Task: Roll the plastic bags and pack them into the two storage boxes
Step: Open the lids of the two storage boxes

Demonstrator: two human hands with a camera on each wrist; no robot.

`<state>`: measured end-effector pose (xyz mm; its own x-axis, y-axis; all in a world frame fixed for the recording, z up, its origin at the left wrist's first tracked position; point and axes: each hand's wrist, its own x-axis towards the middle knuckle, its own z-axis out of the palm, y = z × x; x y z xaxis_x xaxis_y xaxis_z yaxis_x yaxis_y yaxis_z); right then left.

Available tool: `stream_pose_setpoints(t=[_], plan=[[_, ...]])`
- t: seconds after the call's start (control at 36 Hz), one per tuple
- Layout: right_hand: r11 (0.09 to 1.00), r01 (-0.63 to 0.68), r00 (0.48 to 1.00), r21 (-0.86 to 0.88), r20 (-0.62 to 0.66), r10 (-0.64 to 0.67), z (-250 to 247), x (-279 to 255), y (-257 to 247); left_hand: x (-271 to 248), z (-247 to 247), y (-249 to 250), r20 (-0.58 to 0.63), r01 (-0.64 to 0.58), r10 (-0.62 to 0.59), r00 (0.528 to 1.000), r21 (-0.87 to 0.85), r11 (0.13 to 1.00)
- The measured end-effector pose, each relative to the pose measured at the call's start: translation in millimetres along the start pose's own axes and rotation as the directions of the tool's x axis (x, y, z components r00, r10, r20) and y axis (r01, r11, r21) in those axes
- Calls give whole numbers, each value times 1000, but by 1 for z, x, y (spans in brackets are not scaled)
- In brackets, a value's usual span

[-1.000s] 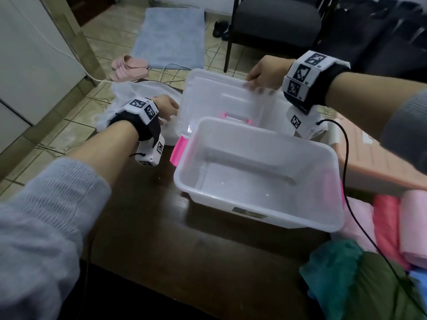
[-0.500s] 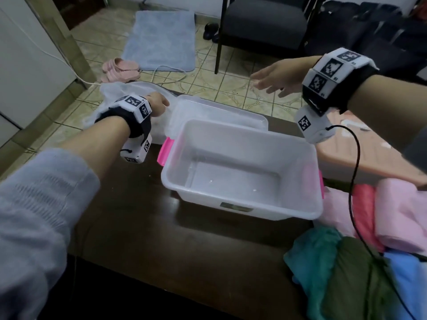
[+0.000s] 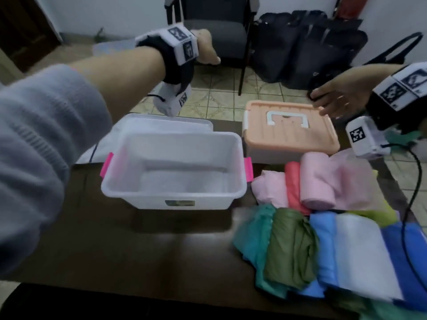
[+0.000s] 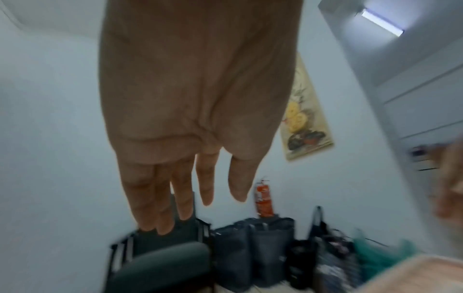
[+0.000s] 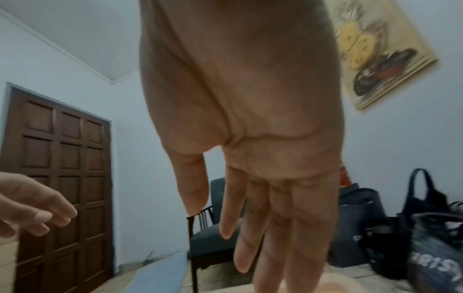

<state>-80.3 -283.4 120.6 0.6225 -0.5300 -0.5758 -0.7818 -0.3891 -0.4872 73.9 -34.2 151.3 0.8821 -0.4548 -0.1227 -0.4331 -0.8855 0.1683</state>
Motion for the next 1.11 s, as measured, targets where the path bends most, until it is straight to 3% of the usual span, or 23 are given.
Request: stream_pose_setpoints(t=[0.06, 0.14, 0.28, 0.39, 0.56, 0.83, 1.11], plan=[[999, -19, 999, 38, -35, 20, -6, 9, 21, -12, 20, 38, 122, -69, 60, 991, 74, 995], [999, -30, 990, 13, -135, 31, -7, 19, 48, -2, 54, 65, 313, -56, 61, 948, -25, 998], [998, -49, 983, -33, -181, 43, -2, 43, 84, 12, 102, 85, 530, 188, -88, 843, -136, 973], [997, -48, 979, -53, -201, 36, 8, 50, 99, 24, 115, 79, 589, 306, -127, 798, -215, 928], [1000, -14, 988, -25, -151, 10, 18, 44, 94, 27, 109, 70, 617, 398, -86, 783, -390, 830], [957, 82, 975, -277, -176, -134, 29, 50, 79, 22, 109, 58, 590, 413, -104, 801, -417, 809], [957, 101, 974, -273, -168, -151, 34, 47, 75, 16, 110, 60, 555, 401, -113, 824, -430, 809]])
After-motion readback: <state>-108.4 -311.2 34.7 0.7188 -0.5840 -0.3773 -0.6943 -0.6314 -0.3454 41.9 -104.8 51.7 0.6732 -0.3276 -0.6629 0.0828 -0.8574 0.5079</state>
